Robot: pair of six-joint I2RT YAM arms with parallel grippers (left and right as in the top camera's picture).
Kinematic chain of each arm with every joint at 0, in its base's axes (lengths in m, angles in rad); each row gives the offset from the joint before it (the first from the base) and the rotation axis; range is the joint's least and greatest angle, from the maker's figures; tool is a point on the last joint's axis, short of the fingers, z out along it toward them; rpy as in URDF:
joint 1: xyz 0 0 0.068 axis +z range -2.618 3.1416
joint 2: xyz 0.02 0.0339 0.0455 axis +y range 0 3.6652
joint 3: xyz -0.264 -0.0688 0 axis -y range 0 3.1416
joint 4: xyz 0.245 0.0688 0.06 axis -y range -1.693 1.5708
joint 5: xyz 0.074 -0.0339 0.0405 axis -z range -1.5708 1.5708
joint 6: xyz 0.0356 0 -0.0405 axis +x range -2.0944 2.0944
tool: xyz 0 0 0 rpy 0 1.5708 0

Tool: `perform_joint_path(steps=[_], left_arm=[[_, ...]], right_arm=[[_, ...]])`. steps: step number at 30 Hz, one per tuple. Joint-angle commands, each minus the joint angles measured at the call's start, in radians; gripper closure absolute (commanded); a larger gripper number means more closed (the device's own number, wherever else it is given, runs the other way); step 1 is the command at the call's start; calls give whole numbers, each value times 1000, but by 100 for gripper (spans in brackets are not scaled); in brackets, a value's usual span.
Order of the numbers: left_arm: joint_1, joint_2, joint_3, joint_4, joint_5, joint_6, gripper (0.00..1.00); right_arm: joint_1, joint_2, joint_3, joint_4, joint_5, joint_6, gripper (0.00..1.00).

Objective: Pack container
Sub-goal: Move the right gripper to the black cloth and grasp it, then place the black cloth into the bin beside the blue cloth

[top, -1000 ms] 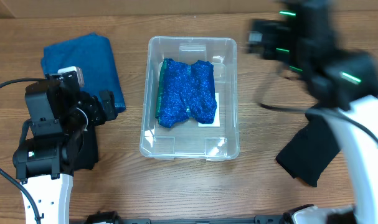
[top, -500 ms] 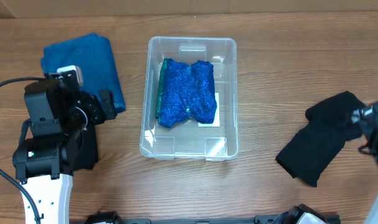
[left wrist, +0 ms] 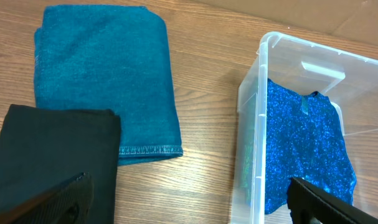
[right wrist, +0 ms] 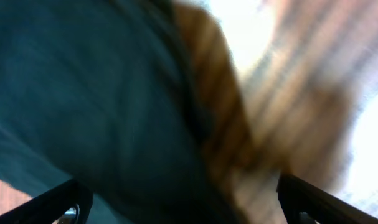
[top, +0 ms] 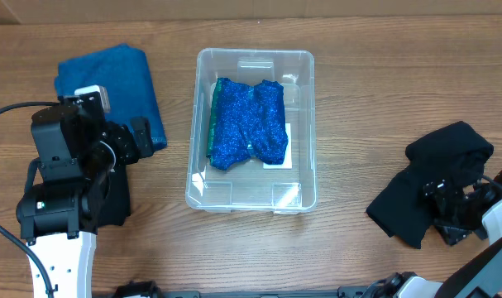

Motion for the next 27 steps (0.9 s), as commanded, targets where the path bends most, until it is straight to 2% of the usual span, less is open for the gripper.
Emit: perform_joint_path(steps=[1,2,4,6,7,8,12,15,17,21,24,27], left_arm=[[0,2,21,4,-7,20,0],[0,2,21,6,-7,20,0],[0,2,21,8,-7,20,0],[0,2,21,8,-7,20,0],[0,2,21,8,-7,20,0],[0,2,21,8,-7,20,0],[0,2,21,9,-7,20,0],[0,2,21,10,-7,20,0],[0,2,21,10,-7,20,0],[0,2,21,10,-7,20,0],[0,2,21,9,-7,20,0],[0,2,21,10,-6,20,0]], right_arm=[[2,132,-36,60,-171,-82,12],[2,146,-36,65,-199,-83,24],[1,149,-36,59,-208,-83,54],[2,149,-36,47,-209,-83,74],[2,149,-36,34,-216,-84,90],[2,148,-35,24,-230,-100,96],[6,115,-12,-71,-364,-190,96],[55,11,68,-178,-454,-240,96],[139,-98,185,-261,-457,-239,96],[395,-203,498,-369,-413,-212,96],[639,-181,734,-386,-280,-129,96],[864,-110,880,-345,-169,-66,96]])
